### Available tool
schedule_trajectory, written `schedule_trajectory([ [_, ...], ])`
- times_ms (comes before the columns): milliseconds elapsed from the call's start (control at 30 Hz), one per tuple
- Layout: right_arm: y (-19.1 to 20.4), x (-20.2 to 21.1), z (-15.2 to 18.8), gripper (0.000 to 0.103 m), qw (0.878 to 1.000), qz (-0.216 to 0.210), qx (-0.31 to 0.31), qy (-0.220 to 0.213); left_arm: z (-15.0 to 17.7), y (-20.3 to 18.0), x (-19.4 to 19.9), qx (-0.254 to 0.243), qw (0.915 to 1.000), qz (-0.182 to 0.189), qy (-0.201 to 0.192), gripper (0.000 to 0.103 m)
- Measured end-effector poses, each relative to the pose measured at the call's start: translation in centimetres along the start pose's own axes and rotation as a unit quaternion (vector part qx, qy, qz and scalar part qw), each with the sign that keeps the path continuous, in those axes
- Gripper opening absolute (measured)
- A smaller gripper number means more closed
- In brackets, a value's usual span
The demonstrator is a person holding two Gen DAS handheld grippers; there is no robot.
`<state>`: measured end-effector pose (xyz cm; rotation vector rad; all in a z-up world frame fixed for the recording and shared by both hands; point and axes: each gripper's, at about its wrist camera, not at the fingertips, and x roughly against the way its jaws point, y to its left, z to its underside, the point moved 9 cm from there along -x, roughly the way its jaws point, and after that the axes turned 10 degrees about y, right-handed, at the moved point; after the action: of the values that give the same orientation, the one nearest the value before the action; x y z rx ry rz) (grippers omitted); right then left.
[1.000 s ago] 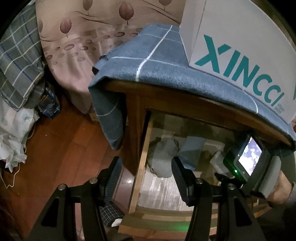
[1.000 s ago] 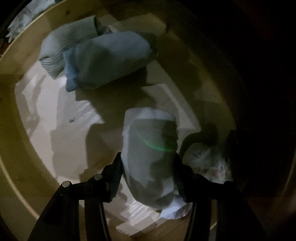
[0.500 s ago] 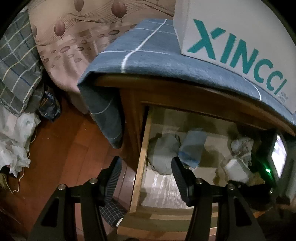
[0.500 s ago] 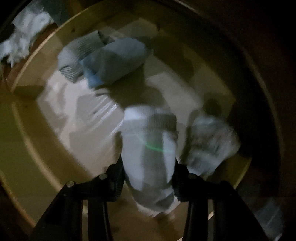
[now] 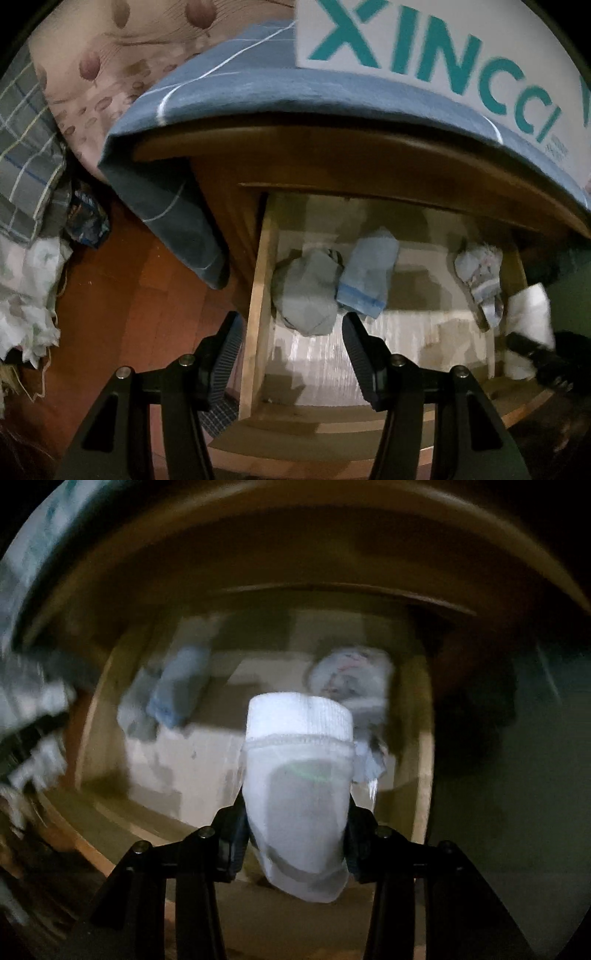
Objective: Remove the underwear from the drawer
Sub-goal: 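Lift the white sock out of the drawer with the right tool, then lower the left tool into the drawer onto the light blue sock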
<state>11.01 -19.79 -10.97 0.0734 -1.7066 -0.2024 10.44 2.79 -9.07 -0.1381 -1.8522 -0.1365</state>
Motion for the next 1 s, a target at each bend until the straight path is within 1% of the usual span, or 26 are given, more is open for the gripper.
schedule_trajectory([
  [67,-1.3,1.7,-0.2,0.04,1.0,0.008,-0.004,-0.013,0.0,-0.6,0.1,-0.014,0.9999,-0.005,-0.005,0.057],
  [167,-2.0,3.3,0.8,0.04,0.999,-0.011,-0.02,-0.024,0.2,-1.6,-0.1,-0.039,0.9992,-0.01,-0.003,0.057],
  [200,-1.7,2.0,1.0,0.04,0.999,-0.014,-0.026,-0.027,0.3,-2.0,-0.3,-0.047,0.9989,-0.01,-0.001,0.057],
  [267,-2.1,1.6,0.8,0.04,0.999,-0.024,-0.03,-0.036,0.5,-2.8,-0.7,-0.067,0.9975,-0.022,0.003,0.057],
  [333,-2.6,0.7,0.0,0.04,0.998,-0.021,-0.032,-0.045,0.6,-3.6,-1.0,-0.091,0.9951,-0.037,0.001,0.057],
  [400,-2.7,0.1,-0.2,0.04,0.998,-0.024,-0.037,-0.046,0.6,-4.5,-1.1,-0.117,0.9919,-0.05,-0.006,0.057],
  [467,-2.8,0.2,-0.2,0.04,0.998,-0.036,-0.042,-0.041,0.4,-5.4,-1.3,-0.146,0.9877,-0.056,-0.01,0.057],
  [567,-2.9,0.3,-0.2,0.04,0.997,-0.039,-0.044,-0.043,0.2,-6.8,-2.3,-0.194,0.9786,-0.069,-0.008,0.057],
  [600,-2.8,0.5,-0.3,0.04,0.997,-0.042,-0.046,-0.046,0.1,-7.3,-2.7,-0.203,0.977,-0.065,-0.002,0.057],
  [633,-2.8,0.6,-0.3,0.04,0.997,-0.047,-0.047,-0.047,0.0,-7.7,-3.1,-0.207,0.9765,-0.059,0.006,0.057],
  [700,-2.9,0.6,-0.4,0.04,0.996,-0.052,-0.051,-0.05,-0.5,-8.4,-3.8,-0.211,0.9755,-0.061,0.015,0.057],
  [767,-3.0,0.7,-0.5,0.04,0.995,-0.059,-0.056,-0.051,-1.0,-8.7,-4.3,-0.202,0.9774,-0.06,0.019,0.057],
  [833,-3.2,0.8,-0.7,0.04,0.995,-0.063,-0.06,-0.053,-1.3,-8.9,-5.3,-0.187,0.9802,-0.055,0.034,0.057],
  [867,-3.3,0.9,-0.7,0.04,0.994,-0.065,-0.063,-0.054,-1.4,-9.0,-5.9,-0.19,0.9793,-0.057,0.042,0.057],
  [900,-3.4,0.9,-0.8,0.04,0.994,-0.067,-0.065,-0.055,-1.4,-9.0,-6.2,-0.195,0.9778,-0.064,0.044,0.057],
  [967,-3.6,1.0,-0.8,0.04,0.994,-0.072,-0.069,-0.055,-1.2,-9.3,-6.8,-0.224,0.9704,-0.078,0.044,0.057],
  [1000,-3.8,1.1,-0.8,0.04,0.993,-0.074,-0.073,-0.055,-1.0,-9.5,-7.1,-0.243,0.9652,-0.084,0.045,0.057],
])
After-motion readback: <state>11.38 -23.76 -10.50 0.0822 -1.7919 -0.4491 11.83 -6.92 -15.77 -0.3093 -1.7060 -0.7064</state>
